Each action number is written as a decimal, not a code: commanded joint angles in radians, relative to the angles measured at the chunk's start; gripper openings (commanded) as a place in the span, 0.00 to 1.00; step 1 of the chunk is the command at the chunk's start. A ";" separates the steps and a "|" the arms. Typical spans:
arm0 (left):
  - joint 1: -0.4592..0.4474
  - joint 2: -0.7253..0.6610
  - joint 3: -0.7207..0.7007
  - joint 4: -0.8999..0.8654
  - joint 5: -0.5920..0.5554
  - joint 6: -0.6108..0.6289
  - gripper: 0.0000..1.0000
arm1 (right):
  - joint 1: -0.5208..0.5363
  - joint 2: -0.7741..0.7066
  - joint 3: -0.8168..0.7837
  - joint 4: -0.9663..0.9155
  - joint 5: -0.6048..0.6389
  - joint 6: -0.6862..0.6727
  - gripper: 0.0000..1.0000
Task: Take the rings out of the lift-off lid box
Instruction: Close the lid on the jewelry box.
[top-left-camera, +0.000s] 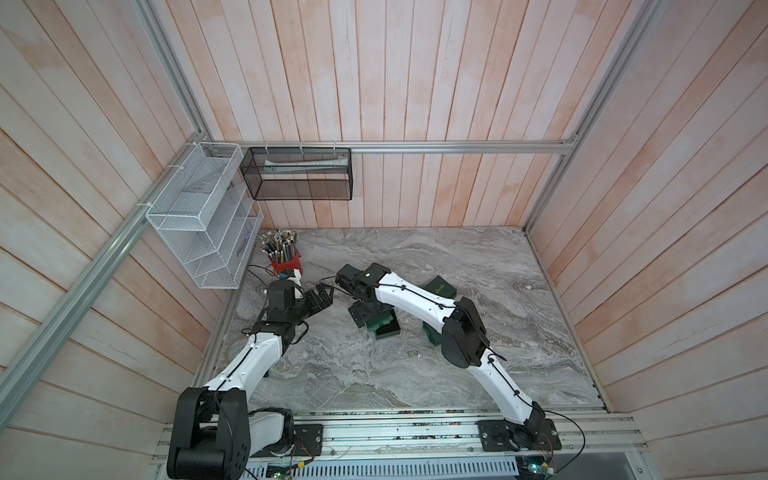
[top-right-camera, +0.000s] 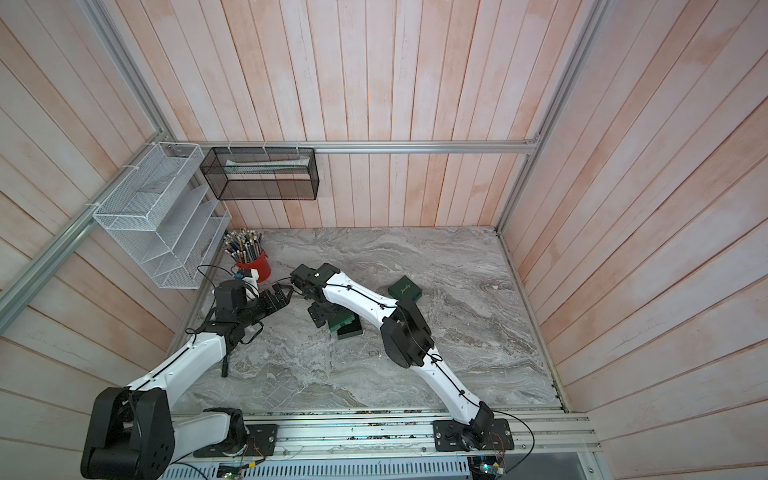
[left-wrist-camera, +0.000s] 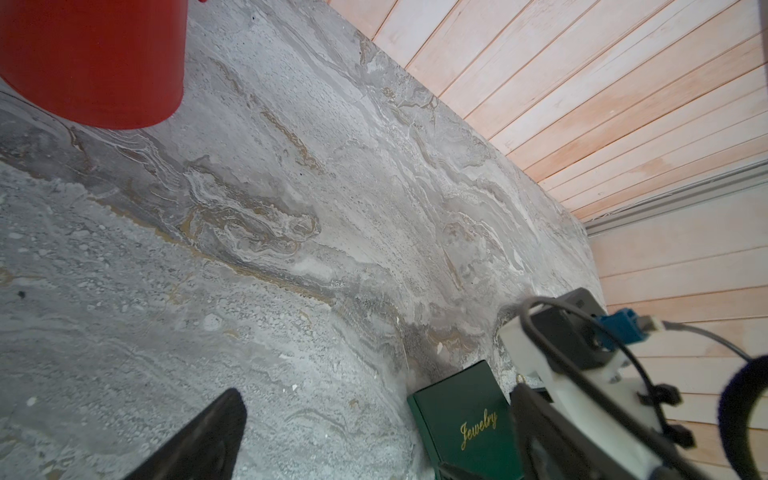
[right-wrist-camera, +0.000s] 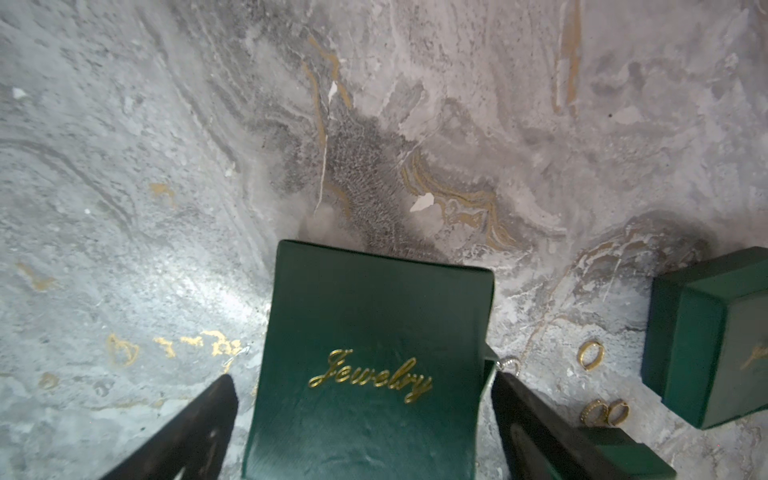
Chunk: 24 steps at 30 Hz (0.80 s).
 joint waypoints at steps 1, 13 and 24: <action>0.005 -0.002 -0.015 0.012 0.006 0.012 1.00 | 0.007 0.038 0.028 -0.040 0.031 -0.009 0.98; 0.008 -0.005 -0.016 0.009 0.004 0.013 1.00 | 0.014 0.071 0.051 -0.064 0.047 -0.016 0.98; 0.011 -0.005 -0.022 0.011 0.007 0.015 1.00 | 0.014 0.065 0.056 -0.058 0.062 -0.006 0.83</action>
